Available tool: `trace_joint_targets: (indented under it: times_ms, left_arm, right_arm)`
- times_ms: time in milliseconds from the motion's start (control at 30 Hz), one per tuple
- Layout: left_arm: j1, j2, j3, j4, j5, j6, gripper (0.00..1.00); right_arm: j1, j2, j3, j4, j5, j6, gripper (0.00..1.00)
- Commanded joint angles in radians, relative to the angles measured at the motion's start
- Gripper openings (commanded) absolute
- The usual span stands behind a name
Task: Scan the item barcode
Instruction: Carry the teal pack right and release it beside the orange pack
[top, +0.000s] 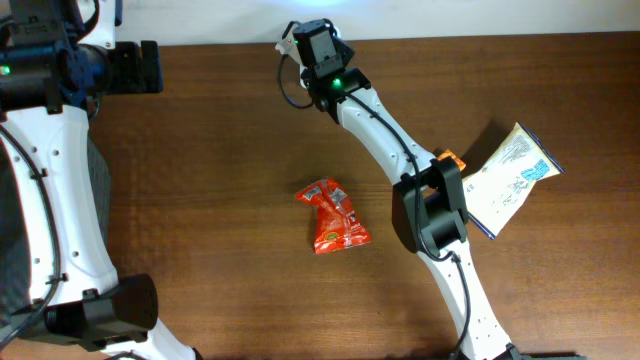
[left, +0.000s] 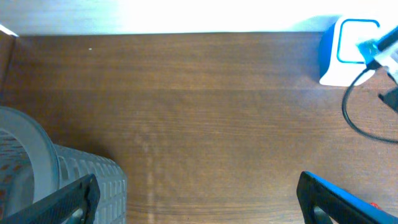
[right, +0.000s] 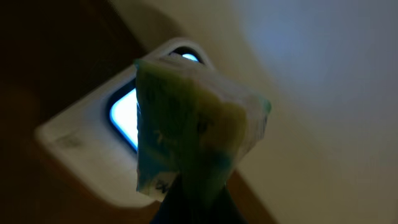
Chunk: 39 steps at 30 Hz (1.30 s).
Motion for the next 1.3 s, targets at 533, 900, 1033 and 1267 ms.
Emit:
trace_joint_targets:
  times_ms: [533, 900, 1033, 1267]
  left_arm:
    - [0.007, 0.002, -0.002, -0.02, 0.009, 0.013, 0.99]
    - [0.007, 0.002, -0.002, -0.024, 0.008, 0.013, 0.99]
    - [0.007, 0.002, -0.002, -0.024, 0.008, 0.013, 0.99]
    - [0.007, 0.002, -0.002, -0.024, 0.008, 0.013, 0.99]
  right_arm:
    - [-0.266, -0.469, -0.154, -1.13, -0.246, 1.02, 0.04]
    - [-0.498, -0.466, -0.666, -0.803, -0.36, 1.056, 0.45]
    - [-0.52, -0.466, -0.629, -0.805, -0.499, 0.926, 1.0]
    - [-0.458, -0.468, -0.406, -0.908, -0.647, 0.818, 0.99]
